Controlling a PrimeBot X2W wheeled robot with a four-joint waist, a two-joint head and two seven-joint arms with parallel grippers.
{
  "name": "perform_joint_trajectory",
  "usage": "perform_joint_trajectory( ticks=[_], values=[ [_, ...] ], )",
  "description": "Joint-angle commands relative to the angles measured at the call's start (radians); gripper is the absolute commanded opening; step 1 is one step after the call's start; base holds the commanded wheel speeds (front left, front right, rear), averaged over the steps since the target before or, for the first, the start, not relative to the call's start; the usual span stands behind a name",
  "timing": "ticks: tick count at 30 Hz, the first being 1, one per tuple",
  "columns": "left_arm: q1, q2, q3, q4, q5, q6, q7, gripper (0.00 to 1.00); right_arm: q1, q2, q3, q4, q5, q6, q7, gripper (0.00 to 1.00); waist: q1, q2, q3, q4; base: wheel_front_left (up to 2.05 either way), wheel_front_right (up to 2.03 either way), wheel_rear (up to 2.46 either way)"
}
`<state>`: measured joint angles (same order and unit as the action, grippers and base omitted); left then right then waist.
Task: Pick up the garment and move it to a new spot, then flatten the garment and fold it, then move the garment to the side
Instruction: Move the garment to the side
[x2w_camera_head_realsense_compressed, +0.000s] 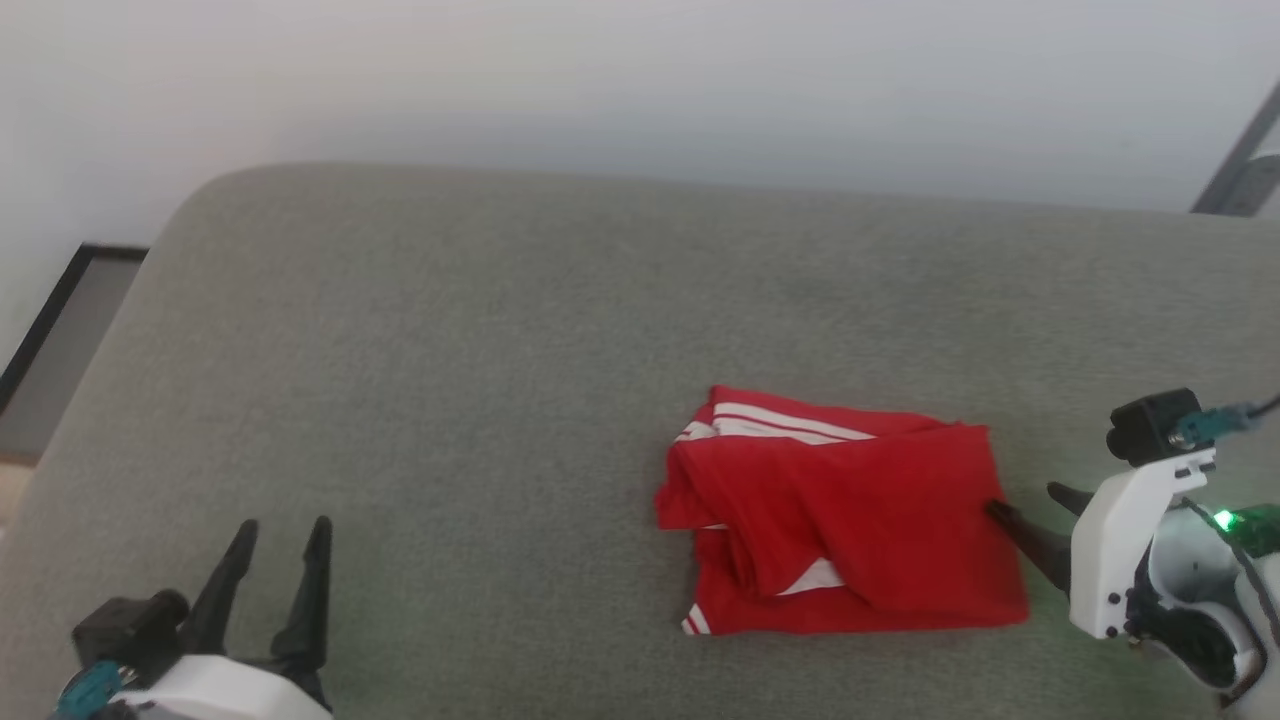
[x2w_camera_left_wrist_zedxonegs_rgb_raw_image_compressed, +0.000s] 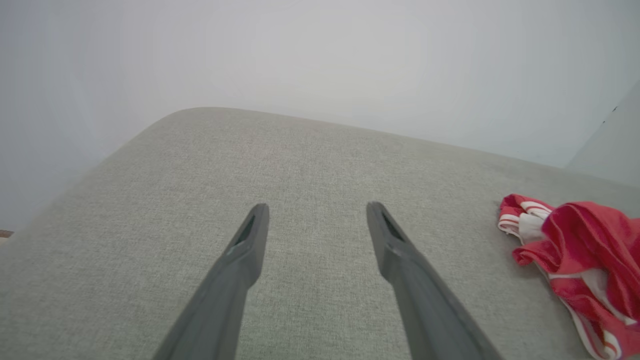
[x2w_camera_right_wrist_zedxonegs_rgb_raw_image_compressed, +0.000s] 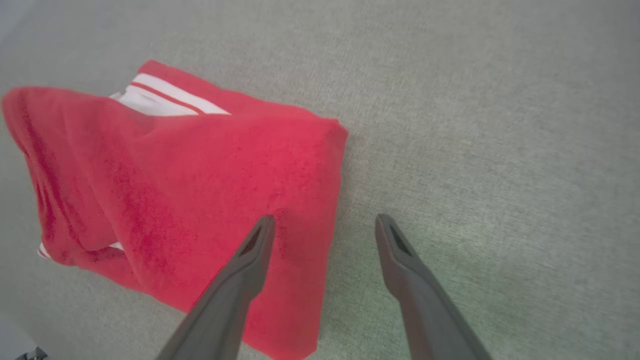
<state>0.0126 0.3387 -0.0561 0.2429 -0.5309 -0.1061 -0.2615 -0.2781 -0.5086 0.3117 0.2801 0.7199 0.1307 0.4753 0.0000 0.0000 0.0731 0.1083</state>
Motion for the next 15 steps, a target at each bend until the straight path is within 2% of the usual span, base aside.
perform_joint_trajectory(
  ticks=[1,3,11,12,13,14,15],
  values=[
    [-0.016,-0.003,-0.003,0.003,0.012,-0.005,-0.004,1.0,-0.012,-0.004,0.006,0.008,0.014,0.0,0.021,1.0,0.0,0.0,0.026,0.026,0.0,0.0,0.0],
    [-0.041,-0.015,-0.019,0.014,0.018,-0.008,-0.004,1.0,-0.042,-0.021,0.028,0.025,0.04,0.0,0.124,1.0,0.0,0.0,0.053,0.051,0.0,0.0,0.0],
    [-0.09,-0.037,-0.034,0.034,0.025,-0.015,-0.004,1.0,-0.095,-0.048,0.09,0.051,0.103,0.0,0.402,1.0,0.0,0.0,0.1,0.089,0.0,0.0,0.0],
    [-0.095,-0.04,-0.037,0.037,0.028,-0.017,-0.004,1.0,-0.095,-0.05,0.095,0.053,0.112,0.0,0.429,0.77,0.0,0.0,0.104,0.092,0.0,0.0,0.0],
    [-0.101,-0.041,-0.038,0.039,0.029,-0.018,-0.004,1.0,-0.099,-0.05,0.106,0.046,0.12,0.0,0.454,0.43,0.0,0.0,0.108,0.094,0.0,0.0,0.0],
    [-0.107,-0.044,-0.04,0.041,0.03,-0.019,-0.004,1.0,-0.104,-0.052,0.11,0.038,0.125,0.0,0.467,0.25,0.0,0.0,0.111,0.096,0.0,0.0,0.0],
    [-0.11,-0.046,-0.041,0.044,0.03,-0.019,-0.004,1.0,-0.107,-0.057,0.111,0.034,0.126,0.0,0.478,0.0,0.0,0.0,0.113,0.097,0.0,0.0,0.0]
  ],
)
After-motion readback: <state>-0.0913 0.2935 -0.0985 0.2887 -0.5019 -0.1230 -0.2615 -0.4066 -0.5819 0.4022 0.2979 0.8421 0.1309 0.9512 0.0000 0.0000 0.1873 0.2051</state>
